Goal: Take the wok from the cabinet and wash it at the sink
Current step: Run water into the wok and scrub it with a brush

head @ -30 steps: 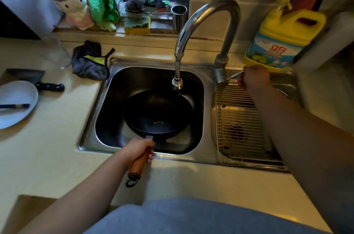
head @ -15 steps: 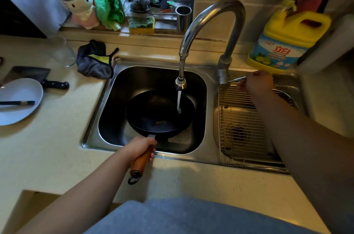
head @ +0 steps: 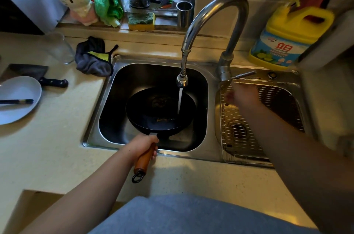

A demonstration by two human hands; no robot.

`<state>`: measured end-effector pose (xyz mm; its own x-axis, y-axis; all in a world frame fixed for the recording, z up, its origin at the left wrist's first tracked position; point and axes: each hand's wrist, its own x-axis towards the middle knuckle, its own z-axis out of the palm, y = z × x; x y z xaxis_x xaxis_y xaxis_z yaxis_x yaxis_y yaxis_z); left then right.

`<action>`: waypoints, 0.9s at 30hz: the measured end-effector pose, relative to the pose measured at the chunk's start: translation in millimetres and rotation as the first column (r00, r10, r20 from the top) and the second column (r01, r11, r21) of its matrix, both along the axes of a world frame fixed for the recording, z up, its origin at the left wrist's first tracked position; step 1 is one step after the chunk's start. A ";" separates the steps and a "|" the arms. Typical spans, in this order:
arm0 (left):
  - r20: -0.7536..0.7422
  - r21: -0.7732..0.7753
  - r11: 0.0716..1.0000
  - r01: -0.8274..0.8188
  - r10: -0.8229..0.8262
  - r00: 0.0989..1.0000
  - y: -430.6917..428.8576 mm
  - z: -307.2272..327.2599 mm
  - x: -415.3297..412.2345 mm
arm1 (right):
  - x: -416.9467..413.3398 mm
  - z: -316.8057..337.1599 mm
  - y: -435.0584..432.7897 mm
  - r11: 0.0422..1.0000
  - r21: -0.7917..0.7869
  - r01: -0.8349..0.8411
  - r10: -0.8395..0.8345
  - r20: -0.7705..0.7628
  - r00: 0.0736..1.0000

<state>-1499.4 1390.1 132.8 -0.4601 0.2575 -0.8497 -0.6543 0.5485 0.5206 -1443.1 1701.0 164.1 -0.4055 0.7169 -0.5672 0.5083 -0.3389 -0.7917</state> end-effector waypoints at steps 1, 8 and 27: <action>-0.004 -0.002 1.000 0.003 -0.003 1.000 -0.7 -1.7 -0.3 | 5.9 -4.5 -19.5 0.996 -0.031 -0.081 0.082 0.025 0.996; 0.081 0.032 0.999 -0.035 0.032 0.996 3.0 -5.8 -3.7 | 48.8 -13.7 -164.4 0.740 -0.478 -0.474 0.541 0.003 0.841; 0.258 0.024 0.994 0.110 -0.113 0.960 49.0 -5.2 -1.9 | 32.8 -15.4 -211.6 0.753 -0.636 -0.169 0.281 0.078 0.957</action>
<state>-1501.4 1439.0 127.5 -0.1928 0.3033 -0.9332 -0.7025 0.6214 0.3471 -1410.2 1489.4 148.6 -0.3743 0.0878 -0.9231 0.7316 -0.5837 -0.3522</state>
